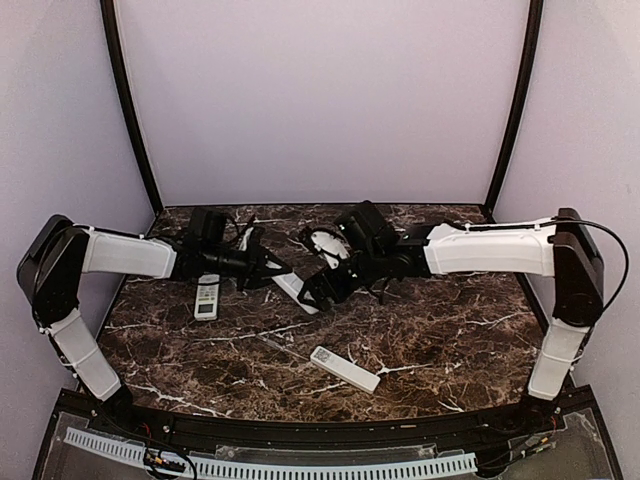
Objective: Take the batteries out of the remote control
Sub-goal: Pass from the right arm to the left, then remove the battery cover from the remote control.
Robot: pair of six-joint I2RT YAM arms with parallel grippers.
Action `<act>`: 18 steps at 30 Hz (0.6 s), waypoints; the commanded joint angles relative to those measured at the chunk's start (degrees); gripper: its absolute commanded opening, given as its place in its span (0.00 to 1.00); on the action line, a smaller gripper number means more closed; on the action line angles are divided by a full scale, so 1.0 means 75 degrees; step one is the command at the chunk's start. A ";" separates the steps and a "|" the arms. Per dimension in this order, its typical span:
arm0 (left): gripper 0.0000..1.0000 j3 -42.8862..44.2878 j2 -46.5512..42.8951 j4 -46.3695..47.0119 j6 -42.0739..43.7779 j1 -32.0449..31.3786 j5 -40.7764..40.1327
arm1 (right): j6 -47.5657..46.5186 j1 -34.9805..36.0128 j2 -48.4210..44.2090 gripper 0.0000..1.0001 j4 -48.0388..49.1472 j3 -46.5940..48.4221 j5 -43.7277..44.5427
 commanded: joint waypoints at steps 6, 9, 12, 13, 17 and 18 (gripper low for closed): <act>0.00 0.1101 -0.0385 -0.0049 0.0361 0.0480 0.0800 | 0.1952 -0.0243 -0.1660 0.91 0.2398 -0.1160 0.0008; 0.00 0.1453 -0.0381 -0.0259 0.0544 0.0871 0.1424 | 0.2441 -0.0440 -0.2022 0.91 0.3050 -0.1586 -0.0232; 0.00 0.1666 -0.0336 -0.0571 0.0920 0.1160 0.1907 | 0.2433 -0.0642 -0.2202 0.91 0.3056 -0.1738 -0.0246; 0.00 0.1738 -0.0321 -0.0751 0.1024 0.1282 0.2082 | 0.2317 -0.0670 -0.2223 0.90 0.2955 -0.1750 -0.0183; 0.00 0.2047 -0.0228 -0.1721 0.2213 0.1451 0.2542 | 0.1549 -0.0680 -0.2244 0.89 0.2387 -0.1758 0.0173; 0.00 0.2080 -0.0245 -0.2078 0.2385 0.1463 0.2557 | 0.1377 -0.0690 -0.2277 0.89 0.2381 -0.1793 0.0240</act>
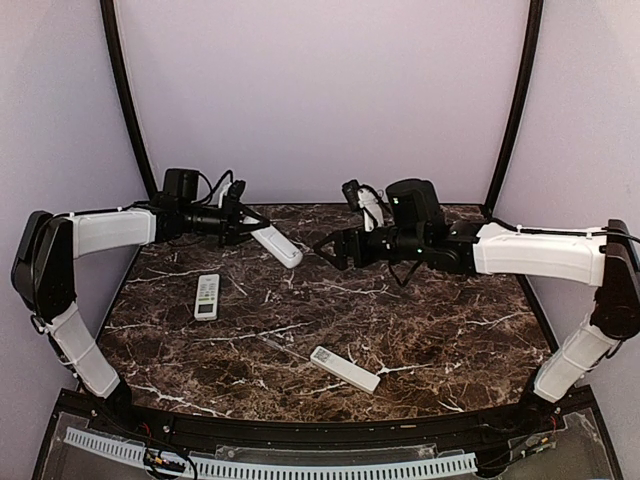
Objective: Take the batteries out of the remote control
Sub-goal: Remove the battery cover from the remote control.
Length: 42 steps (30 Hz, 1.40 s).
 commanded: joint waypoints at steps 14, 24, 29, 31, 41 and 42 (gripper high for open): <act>0.00 0.0059 -0.0295 -0.1918 0.2665 0.0056 0.1106 | -0.1829 0.0537 0.0368 0.88 -0.0691 0.0302 0.0288; 0.00 0.0013 -0.0314 -0.1892 0.2637 0.0055 0.1103 | -0.1864 0.0730 0.1015 0.86 -0.0651 0.0729 0.0240; 0.00 -0.0007 -0.0303 -0.1849 0.2607 0.0048 0.1085 | -0.1844 0.0738 0.1318 0.86 -0.0651 0.0928 0.0258; 0.00 -0.0013 -0.0308 -0.1836 0.2594 0.0047 0.1085 | -0.1823 0.0739 0.1415 0.86 -0.0658 0.1003 0.0270; 0.00 -0.0031 -0.0311 -0.1760 0.2544 0.0053 0.1075 | -0.1726 0.0738 0.1713 0.86 -0.0625 0.1186 0.0273; 0.00 -0.0044 -0.0316 -0.1747 0.2536 0.0055 0.1074 | -0.1719 0.0742 0.1732 0.86 -0.0628 0.1204 0.0266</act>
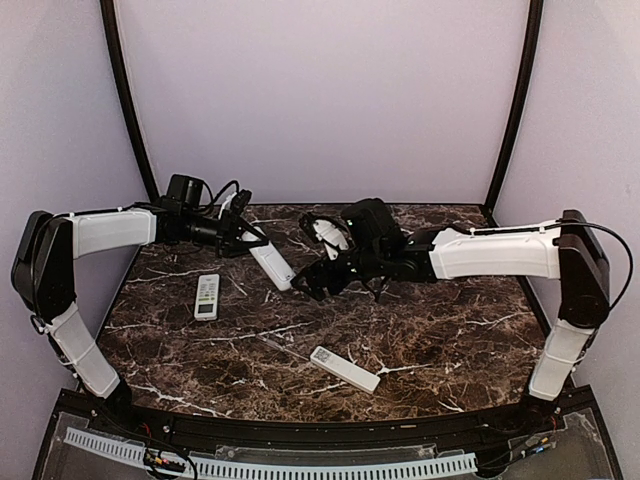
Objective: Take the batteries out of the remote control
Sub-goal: Remove the battery cover from the remote control.
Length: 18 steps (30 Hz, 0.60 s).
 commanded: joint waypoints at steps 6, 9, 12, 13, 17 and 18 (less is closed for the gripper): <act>0.00 -0.0147 -0.0300 0.0078 0.0008 0.0001 0.0211 | 0.0099 0.0058 0.0206 0.86 0.0092 0.0304 0.0021; 0.00 -0.0157 -0.0288 0.0106 -0.0015 0.0001 0.0217 | 0.0118 0.0062 0.0227 0.85 0.0092 0.0317 -0.0006; 0.00 -0.0175 -0.0276 0.0183 -0.0057 0.0001 0.0244 | 0.0124 0.0059 0.0237 0.85 0.0102 0.0317 -0.0004; 0.00 -0.0181 -0.0279 0.0194 -0.0070 0.0001 0.0254 | 0.0124 0.0069 0.0260 0.85 0.0101 0.0327 -0.0004; 0.00 -0.0183 -0.0266 0.0225 -0.0095 0.0001 0.0255 | 0.0147 0.0063 0.0310 0.85 0.0104 0.0362 -0.0010; 0.00 -0.0189 -0.0269 0.0229 -0.0097 0.0001 0.0250 | 0.0158 0.0065 0.0326 0.86 0.0108 0.0372 -0.0015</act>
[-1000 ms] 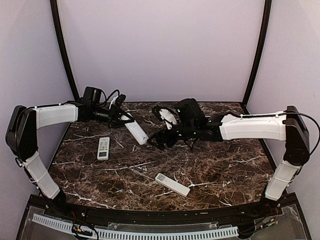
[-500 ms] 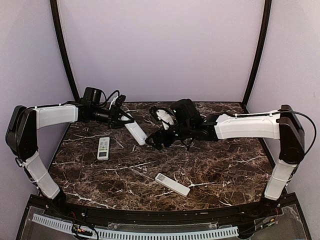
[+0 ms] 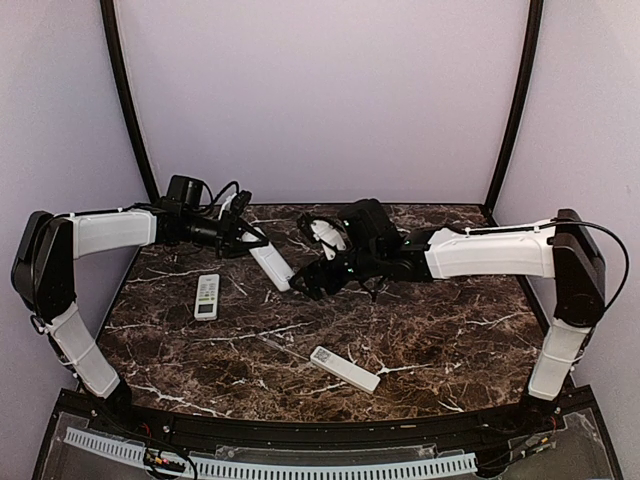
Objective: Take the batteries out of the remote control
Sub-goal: Remove the battery cover from the remote control.
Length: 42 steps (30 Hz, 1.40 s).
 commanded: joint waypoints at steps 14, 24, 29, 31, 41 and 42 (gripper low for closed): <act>0.00 -0.0148 -0.0235 0.0147 -0.0034 -0.0020 0.0219 | 0.0238 0.0058 0.0276 0.84 0.0337 0.0443 0.0048; 0.00 -0.0136 -0.0235 0.0116 0.0001 -0.0080 0.0209 | 0.0282 0.0058 0.0343 0.83 0.0414 0.0534 0.0113; 0.00 -0.0095 -0.0210 -0.0056 0.0129 -0.0081 -0.0015 | 0.0361 0.0060 0.0211 0.83 0.0511 0.0429 0.0170; 0.00 -0.0026 -0.0201 -0.0251 0.0263 -0.0081 -0.0179 | 0.0406 0.0058 0.0115 0.83 0.0760 0.0343 0.0215; 0.00 0.0244 -0.0022 -0.1306 0.0814 -0.0185 -0.1149 | 0.1041 0.0043 0.0114 0.83 0.1322 0.0142 0.0573; 0.00 0.0247 0.0006 -0.1348 0.0811 -0.0186 -0.1246 | 0.1119 0.0038 0.0146 0.83 0.1355 0.0142 0.0607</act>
